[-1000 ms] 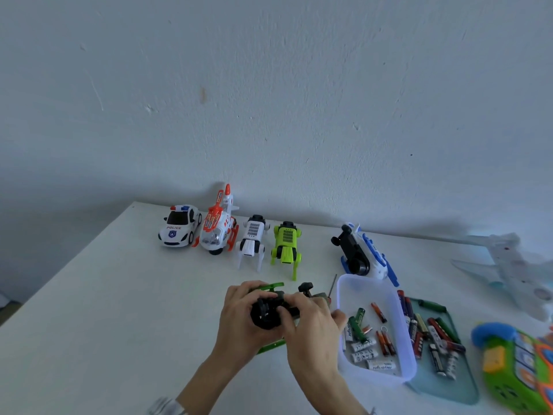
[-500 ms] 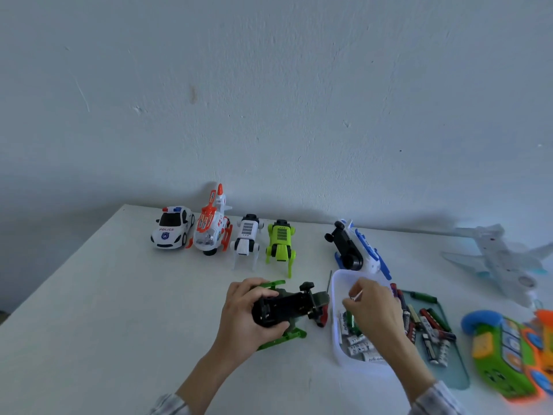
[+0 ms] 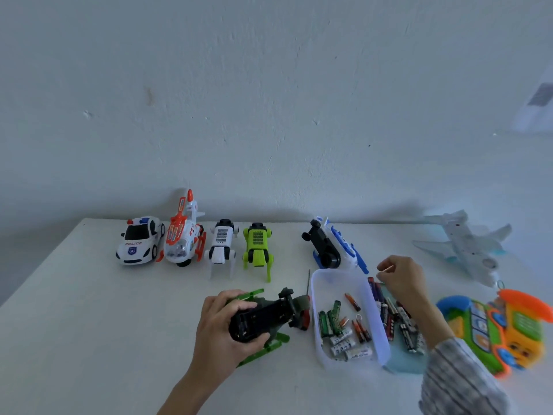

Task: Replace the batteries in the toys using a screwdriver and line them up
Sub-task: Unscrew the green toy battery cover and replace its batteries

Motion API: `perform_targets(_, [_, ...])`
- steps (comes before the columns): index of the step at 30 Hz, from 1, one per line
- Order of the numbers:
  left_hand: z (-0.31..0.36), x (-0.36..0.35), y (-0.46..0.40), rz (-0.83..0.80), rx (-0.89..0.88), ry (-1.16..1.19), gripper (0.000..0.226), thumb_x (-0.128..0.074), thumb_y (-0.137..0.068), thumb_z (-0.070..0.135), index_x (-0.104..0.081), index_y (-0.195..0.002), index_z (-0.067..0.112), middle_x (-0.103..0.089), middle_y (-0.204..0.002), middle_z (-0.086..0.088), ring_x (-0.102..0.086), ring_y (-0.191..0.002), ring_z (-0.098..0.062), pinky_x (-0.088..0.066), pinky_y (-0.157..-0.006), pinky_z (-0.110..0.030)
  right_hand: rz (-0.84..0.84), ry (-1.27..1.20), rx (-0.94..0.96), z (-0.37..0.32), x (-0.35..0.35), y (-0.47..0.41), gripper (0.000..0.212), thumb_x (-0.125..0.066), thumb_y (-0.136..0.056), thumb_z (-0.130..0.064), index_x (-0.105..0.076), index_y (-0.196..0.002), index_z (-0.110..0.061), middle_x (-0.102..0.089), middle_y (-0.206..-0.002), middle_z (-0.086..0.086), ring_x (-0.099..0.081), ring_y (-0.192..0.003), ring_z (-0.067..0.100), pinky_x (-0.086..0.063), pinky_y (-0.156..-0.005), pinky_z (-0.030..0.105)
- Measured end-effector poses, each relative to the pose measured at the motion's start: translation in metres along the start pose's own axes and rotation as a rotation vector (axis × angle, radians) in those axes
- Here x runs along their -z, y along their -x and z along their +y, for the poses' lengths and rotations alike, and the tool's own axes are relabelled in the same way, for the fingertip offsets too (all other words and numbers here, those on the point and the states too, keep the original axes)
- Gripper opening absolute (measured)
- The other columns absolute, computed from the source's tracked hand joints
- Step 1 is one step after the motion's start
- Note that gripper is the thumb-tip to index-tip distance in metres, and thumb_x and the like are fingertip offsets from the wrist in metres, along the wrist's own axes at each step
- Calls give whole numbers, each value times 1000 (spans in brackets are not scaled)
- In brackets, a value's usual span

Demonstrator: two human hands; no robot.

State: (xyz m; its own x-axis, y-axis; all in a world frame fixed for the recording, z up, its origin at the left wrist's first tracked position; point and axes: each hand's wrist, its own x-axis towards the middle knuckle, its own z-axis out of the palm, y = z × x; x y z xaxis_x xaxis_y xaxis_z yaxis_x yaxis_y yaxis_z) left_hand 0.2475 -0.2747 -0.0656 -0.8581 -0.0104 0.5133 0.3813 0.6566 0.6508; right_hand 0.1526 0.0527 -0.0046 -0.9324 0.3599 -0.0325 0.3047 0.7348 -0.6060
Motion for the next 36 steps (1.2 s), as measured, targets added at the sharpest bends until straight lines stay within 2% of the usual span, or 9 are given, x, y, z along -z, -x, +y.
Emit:
perform_targets(6, [-6, 1, -5, -37, 43, 33, 53, -75, -51, 55, -61, -100, 40, -53, -112, 27, -45, -104, -3, -36, -86, -5, -176, 183, -4, 14, -19, -27, 22, -74, -81, -20, -64, -91, -4, -61, -83, 6, -54, -64, 13, -37, -51, 19])
perform_targets(9, [-6, 0, -6, -34, 44, 45, 52, -76, -50, 54, -62, -99, 39, -53, -112, 27, -46, -105, -2, -36, -85, -6, -158, 273, -43, 20, -32, -35, 21, -70, -82, -23, -66, -77, -3, -60, -69, 4, -55, -62, 16, -44, -52, 25])
perform_targets(12, [-6, 0, -5, -28, 36, 37, 52, -77, -51, 53, -63, -98, 38, -53, -113, 26, -46, -105, -3, -38, -85, -8, -159, 273, -91, 25, -40, -41, 21, -68, -80, -19, -60, -67, -4, -58, -63, 6, -54, -56, 17, -38, -45, 24])
perform_targets(18, [-4, 0, -3, -25, 45, 45, 51, -78, -51, 52, -63, -99, 39, -53, -113, 26, -46, -106, -2, -36, -86, -5, 11, -4, -60, 10, -18, -26, 10, -69, -82, -7, -60, -79, -7, -66, -80, 11, -59, -68, 20, -51, -63, 34])
perform_targets(21, [-2, -1, -4, -16, 58, 45, 51, -77, -50, 52, -63, -98, 40, -53, -113, 27, -46, -106, 0, -37, -84, -5, 42, -370, 73, -12, 5, 1, 18, -71, -82, -8, -56, -91, -12, -69, -76, 7, -60, -61, 17, -47, -57, 28])
perform_targets(25, [0, -1, -5, -12, 83, 45, 55, -76, -48, 54, -62, -100, 42, -54, -113, 27, -46, -105, 0, -38, -84, -6, -64, -719, 164, -38, 18, 31, 15, -74, -77, -2, -60, -79, -3, -69, -61, 9, -52, -47, 15, -47, -51, 28])
perform_targets(29, [2, 0, -5, -13, 103, 46, 55, -76, -49, 55, -63, -100, 41, -54, -114, 27, -46, -106, 1, -38, -83, -5, -131, -830, 200, -61, 12, 57, 19, -74, -75, 0, -56, -72, 0, -67, -59, 10, -52, -48, 18, -47, -51, 28])
perform_targets(33, [5, -1, -5, -11, 107, 65, 47, -77, -49, 52, -67, -93, 40, -55, -113, 26, -46, -105, 0, -36, -84, -2, -240, -739, 281, -84, -14, 90, 18, -78, -74, -9, -61, -75, -4, -68, -64, 6, -55, -51, 10, -48, -52, 21])
perform_targets(36, [5, 0, -5, -10, 109, 67, 47, -78, -48, 51, -69, -92, 37, -55, -113, 26, -46, -105, 1, -36, -84, -3, -303, -685, 326, -92, -44, 116, 21, -80, -73, -11, -60, -68, -9, -59, -55, 2, -45, -44, 4, -40, -44, 18])
